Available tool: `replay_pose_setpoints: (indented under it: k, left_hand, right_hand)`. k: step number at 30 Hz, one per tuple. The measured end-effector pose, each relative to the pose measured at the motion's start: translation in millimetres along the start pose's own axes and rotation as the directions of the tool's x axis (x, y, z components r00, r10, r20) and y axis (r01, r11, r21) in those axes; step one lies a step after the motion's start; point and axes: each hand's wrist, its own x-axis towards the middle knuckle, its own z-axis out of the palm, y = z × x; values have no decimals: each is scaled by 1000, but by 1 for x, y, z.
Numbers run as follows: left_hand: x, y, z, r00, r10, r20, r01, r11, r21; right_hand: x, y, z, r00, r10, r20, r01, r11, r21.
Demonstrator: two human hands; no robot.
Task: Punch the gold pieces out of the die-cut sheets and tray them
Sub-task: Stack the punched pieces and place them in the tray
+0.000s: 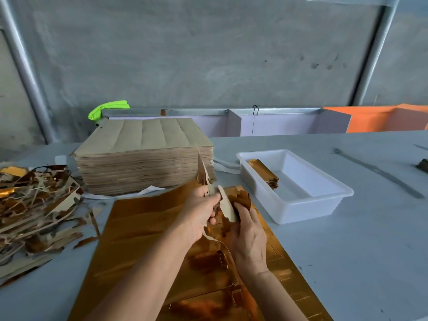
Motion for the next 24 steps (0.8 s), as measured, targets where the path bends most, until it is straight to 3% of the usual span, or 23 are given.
replay_pose_setpoints:
  k: [4,6,9,11,12,18,24]
  left_hand:
    - [-3,-1,-2,998,-44,41,41,997,60]
    - [-5,-4,-4,998,-40,41,37,997,72]
    - [0,-4,-20,998,-3,-70,12,992,122]
    - [3,-6,-32,997,27,-66,-14,979,202]
    - [4,-8,-38,997,36,-61,-20,972,234]
    - [13,-20,-57,953,188,-239,-46,867,495]
    - [19,-31,-64,934,188,-306,-20,878,478]
  right_hand:
    - [4,-6,7,992,-102,-69,103,995,13]
    - [6,-5,6,996,-69,-56,73,995,74]
    - [14,6,-2,971,240,7,-232,928,290]
    - [22,17,-11,877,479,16,-440,791,425]
    - [26,23,-15,844,536,-6,-476,754,452]
    - [42,50,-31,798,592,-113,-491,747,448]
    - [43,76,-46,643,726,-245,-544,658,521]
